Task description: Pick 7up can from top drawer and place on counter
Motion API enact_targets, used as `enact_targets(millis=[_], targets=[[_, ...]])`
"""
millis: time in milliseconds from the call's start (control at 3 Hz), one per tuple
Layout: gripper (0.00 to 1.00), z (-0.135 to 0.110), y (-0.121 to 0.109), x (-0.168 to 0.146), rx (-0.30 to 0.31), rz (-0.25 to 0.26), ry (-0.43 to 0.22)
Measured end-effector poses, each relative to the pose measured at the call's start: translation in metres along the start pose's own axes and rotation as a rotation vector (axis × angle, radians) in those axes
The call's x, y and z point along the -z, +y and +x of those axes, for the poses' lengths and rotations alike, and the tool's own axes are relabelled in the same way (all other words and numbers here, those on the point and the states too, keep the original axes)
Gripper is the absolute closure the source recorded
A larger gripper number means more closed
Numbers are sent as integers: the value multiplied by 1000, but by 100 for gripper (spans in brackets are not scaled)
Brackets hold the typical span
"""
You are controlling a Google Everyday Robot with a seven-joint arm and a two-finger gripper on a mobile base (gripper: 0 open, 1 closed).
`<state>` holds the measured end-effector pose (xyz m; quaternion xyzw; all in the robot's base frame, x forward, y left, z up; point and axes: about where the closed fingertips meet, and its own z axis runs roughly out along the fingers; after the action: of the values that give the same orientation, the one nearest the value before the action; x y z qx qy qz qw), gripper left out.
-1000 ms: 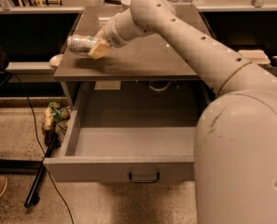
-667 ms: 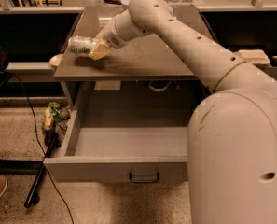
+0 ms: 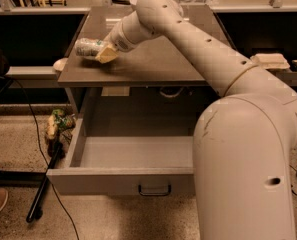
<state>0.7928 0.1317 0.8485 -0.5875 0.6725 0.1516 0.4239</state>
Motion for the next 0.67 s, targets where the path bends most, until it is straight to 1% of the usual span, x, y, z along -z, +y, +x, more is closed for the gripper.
enact_targets(millis=[333, 667], targets=[[13, 0, 0, -1, 1, -4, 2], [0, 0, 0, 0, 5, -4, 1]])
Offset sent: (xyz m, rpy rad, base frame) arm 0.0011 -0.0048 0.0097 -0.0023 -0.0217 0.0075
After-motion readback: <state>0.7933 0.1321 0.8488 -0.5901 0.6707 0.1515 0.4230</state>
